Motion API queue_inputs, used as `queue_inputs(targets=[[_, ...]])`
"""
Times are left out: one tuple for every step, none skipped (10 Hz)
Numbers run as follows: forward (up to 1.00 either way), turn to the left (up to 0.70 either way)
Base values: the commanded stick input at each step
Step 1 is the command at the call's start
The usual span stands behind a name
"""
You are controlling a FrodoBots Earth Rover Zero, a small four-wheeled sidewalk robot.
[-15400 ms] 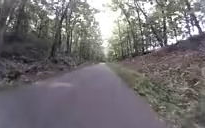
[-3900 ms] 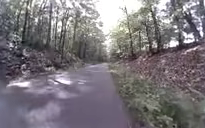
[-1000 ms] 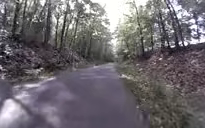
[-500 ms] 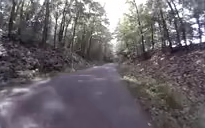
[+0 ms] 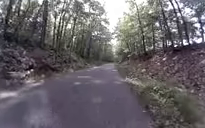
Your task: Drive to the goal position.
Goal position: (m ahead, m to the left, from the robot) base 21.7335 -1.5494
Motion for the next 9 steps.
queue_inputs(targets=[[0.7, 0.0], [0.7, 0.0], [0.7, 0.0], [0.7, 0.0], [0.7, 0.0], [0.7, 0.0], [0.7, 0.0], [0.7, 0.0], [0.7, 0.0]])
